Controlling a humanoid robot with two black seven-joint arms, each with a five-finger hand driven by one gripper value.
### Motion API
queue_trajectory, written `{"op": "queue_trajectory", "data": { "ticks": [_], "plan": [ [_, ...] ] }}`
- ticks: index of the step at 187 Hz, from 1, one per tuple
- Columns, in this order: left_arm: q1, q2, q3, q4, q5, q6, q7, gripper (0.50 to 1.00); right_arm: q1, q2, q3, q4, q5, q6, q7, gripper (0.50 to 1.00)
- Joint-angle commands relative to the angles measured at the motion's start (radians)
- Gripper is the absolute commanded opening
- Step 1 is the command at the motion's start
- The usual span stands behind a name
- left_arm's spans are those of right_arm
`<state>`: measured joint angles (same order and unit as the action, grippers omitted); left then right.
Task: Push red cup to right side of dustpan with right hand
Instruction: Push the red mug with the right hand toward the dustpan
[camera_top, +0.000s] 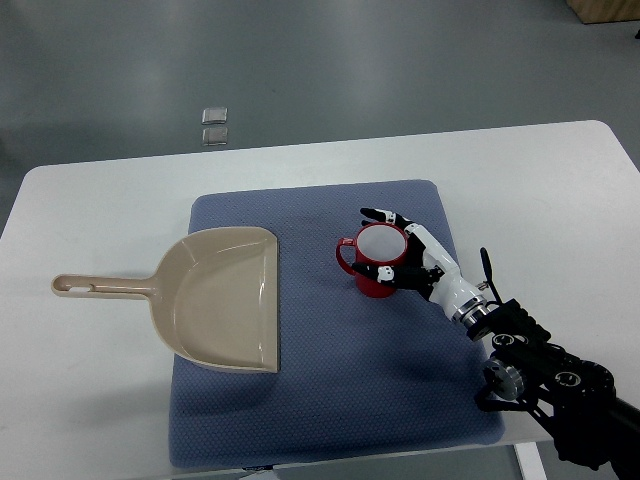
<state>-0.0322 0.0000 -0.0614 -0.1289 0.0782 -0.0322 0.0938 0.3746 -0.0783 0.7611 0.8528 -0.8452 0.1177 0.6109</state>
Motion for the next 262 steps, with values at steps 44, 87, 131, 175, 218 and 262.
{"op": "queue_trajectory", "data": {
  "ticks": [44, 87, 131, 175, 218, 262],
  "plan": [
    [0.0, 0.0, 0.0, 0.0, 0.0, 0.0, 0.0, 1.0, -0.014, 0.034, -0.003, 0.002, -0.003, 0.0, 0.0, 0.928],
    [0.0, 0.0, 0.0, 0.0, 0.0, 0.0, 0.0, 1.0, -0.01, 0.049, -0.005, 0.002, 0.0, -0.001, 0.0, 0.928],
    [0.0, 0.0, 0.0, 0.0, 0.0, 0.0, 0.0, 1.0, -0.005, 0.048, -0.005, 0.002, 0.002, 0.0, 0.0, 0.928],
    [0.0, 0.0, 0.0, 0.0, 0.0, 0.0, 0.0, 1.0, -0.006, 0.069, -0.003, 0.002, 0.02, 0.002, 0.0, 0.928],
    [0.0, 0.0, 0.0, 0.0, 0.0, 0.0, 0.0, 1.0, -0.005, 0.078, -0.005, 0.002, 0.038, -0.001, 0.0, 0.928],
    [0.0, 0.0, 0.0, 0.0, 0.0, 0.0, 0.0, 1.0, -0.002, 0.078, -0.008, 0.002, 0.037, -0.001, 0.0, 0.928]
  ]
}}
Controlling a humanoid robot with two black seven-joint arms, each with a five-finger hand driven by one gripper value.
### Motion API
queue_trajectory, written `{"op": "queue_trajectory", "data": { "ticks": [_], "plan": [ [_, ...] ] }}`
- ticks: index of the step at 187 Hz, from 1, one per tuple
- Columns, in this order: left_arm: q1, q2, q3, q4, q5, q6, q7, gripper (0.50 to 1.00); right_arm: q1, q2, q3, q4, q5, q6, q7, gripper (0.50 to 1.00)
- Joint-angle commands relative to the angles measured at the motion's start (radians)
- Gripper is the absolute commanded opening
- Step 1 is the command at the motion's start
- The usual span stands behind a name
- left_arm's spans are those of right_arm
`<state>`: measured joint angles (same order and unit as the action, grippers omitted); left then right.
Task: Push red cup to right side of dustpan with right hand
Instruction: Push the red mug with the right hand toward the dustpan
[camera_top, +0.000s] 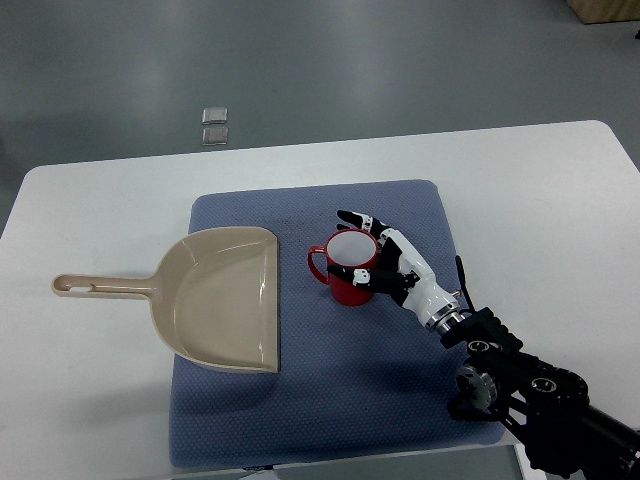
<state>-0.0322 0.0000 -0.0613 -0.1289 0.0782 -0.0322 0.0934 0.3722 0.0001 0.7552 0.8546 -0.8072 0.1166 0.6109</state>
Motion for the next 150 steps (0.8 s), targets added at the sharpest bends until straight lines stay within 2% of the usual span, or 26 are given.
{"op": "queue_trajectory", "data": {
  "ticks": [1, 150],
  "plan": [
    [0.0, 0.0, 0.0, 0.0, 0.0, 0.0, 0.0, 1.0, 0.001, 0.0, -0.002, 0.0, -0.001, 0.0, 0.0, 0.928],
    [0.0, 0.0, 0.0, 0.0, 0.0, 0.0, 0.0, 1.0, -0.004, 0.0, -0.011, -0.002, -0.093, -0.017, 0.0, 0.928]
  ]
}}
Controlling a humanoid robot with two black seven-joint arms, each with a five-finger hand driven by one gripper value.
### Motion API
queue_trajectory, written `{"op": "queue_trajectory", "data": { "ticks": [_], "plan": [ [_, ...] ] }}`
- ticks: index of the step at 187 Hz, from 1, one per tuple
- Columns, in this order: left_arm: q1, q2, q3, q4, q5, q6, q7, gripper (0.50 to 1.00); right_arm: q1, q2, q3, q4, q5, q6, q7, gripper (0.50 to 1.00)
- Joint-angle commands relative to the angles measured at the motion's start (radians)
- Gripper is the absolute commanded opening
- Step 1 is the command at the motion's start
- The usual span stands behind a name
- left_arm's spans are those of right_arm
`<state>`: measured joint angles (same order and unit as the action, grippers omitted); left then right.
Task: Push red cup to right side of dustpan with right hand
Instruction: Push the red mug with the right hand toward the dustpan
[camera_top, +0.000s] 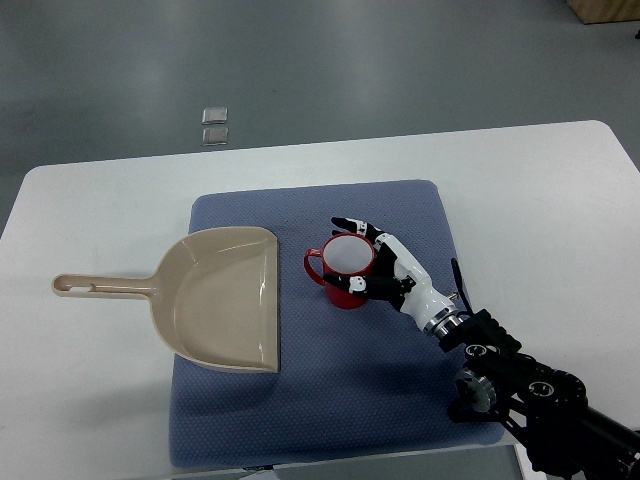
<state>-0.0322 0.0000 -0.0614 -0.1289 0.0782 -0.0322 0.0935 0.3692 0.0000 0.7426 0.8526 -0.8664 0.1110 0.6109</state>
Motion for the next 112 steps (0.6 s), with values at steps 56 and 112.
{"op": "queue_trajectory", "data": {
  "ticks": [56, 112],
  "plan": [
    [0.0, 0.0, 0.0, 0.0, 0.0, 0.0, 0.0, 1.0, 0.002, 0.0, 0.001, 0.0, -0.051, -0.028, 0.0, 0.928],
    [0.0, 0.0, 0.0, 0.0, 0.0, 0.0, 0.0, 1.0, 0.002, 0.0, 0.001, 0.0, -0.077, -0.048, 0.0, 0.928]
  ]
}}
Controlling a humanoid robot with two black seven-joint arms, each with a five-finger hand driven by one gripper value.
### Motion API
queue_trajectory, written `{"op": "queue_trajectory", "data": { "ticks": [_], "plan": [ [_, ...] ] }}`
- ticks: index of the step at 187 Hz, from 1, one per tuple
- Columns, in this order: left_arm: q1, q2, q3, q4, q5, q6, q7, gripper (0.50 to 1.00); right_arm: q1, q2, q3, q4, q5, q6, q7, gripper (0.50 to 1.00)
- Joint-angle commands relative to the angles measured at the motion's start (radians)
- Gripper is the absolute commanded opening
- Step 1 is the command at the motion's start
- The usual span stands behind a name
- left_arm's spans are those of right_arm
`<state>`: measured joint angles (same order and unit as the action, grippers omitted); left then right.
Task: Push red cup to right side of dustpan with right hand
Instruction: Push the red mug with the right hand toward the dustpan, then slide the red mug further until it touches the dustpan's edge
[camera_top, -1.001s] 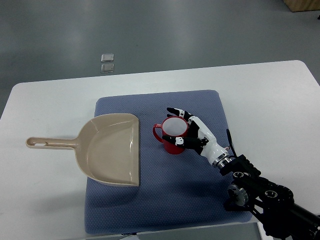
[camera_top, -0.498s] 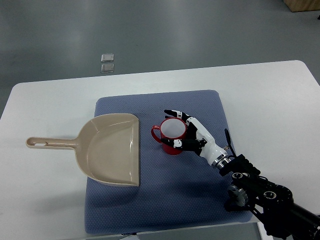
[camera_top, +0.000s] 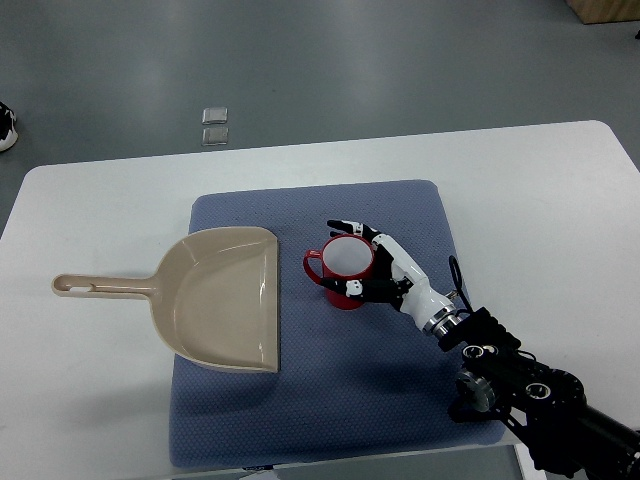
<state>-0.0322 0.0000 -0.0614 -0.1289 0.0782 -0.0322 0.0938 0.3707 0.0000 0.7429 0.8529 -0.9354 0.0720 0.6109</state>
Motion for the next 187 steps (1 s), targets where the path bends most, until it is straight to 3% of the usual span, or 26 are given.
{"op": "queue_trajectory", "data": {
  "ticks": [1, 187],
  "plan": [
    [0.0, 0.0, 0.0, 0.0, 0.0, 0.0, 0.0, 1.0, 0.001, 0.0, 0.0, 0.0, -0.008, -0.009, 0.0, 0.928],
    [0.0, 0.0, 0.0, 0.0, 0.0, 0.0, 0.0, 1.0, -0.002, 0.0, -0.053, 0.0, 0.01, -0.031, 0.0, 0.928]
  ]
}}
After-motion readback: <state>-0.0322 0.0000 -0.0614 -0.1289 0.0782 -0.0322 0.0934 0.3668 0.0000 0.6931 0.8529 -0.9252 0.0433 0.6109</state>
